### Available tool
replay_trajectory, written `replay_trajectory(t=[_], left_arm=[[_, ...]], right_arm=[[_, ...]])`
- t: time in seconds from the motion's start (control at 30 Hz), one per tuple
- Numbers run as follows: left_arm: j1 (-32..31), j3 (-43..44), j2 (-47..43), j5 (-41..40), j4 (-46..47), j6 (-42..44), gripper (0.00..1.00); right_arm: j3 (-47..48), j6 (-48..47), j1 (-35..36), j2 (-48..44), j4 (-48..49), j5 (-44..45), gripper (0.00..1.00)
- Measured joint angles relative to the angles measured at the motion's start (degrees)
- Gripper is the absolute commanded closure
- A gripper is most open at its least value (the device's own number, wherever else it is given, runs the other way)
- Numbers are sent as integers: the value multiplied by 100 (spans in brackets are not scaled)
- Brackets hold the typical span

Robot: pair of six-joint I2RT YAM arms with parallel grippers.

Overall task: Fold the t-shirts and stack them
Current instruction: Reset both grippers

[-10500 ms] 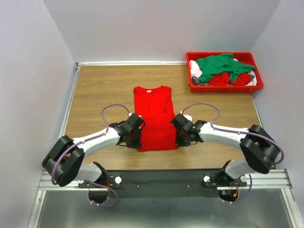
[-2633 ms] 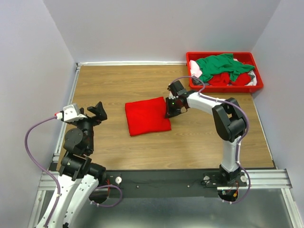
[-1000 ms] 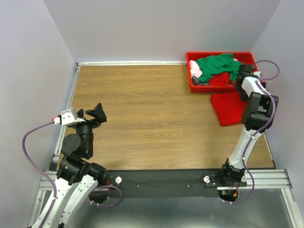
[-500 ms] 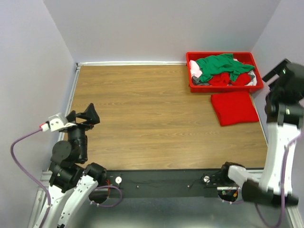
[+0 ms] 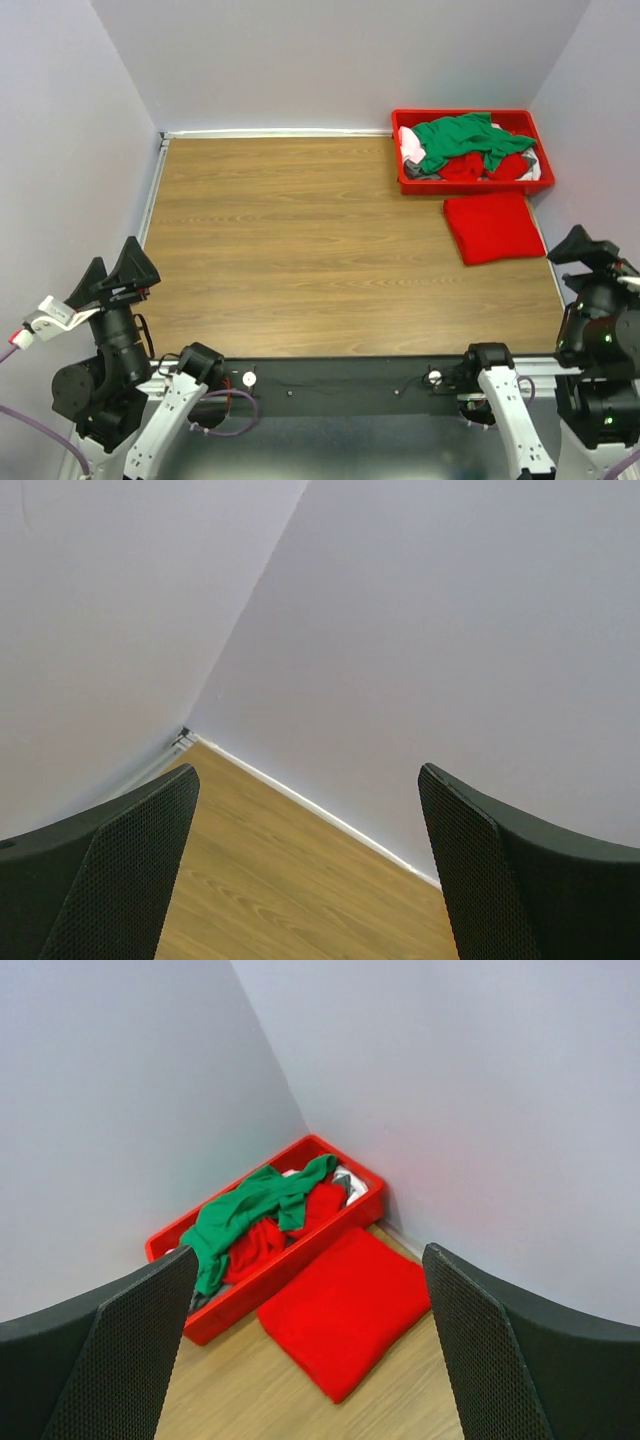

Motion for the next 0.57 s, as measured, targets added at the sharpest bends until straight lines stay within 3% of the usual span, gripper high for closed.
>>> replay_trajectory(t=[0.17,0.57], left_arm=[[0,-214,-24,-90,-144,22,2],[0,-221,-20,-380,-328,-116,1]], right_arm=[[-503,-389,98,-695,229,-72,0],[-909,-802,509,-903,439,-142,0]])
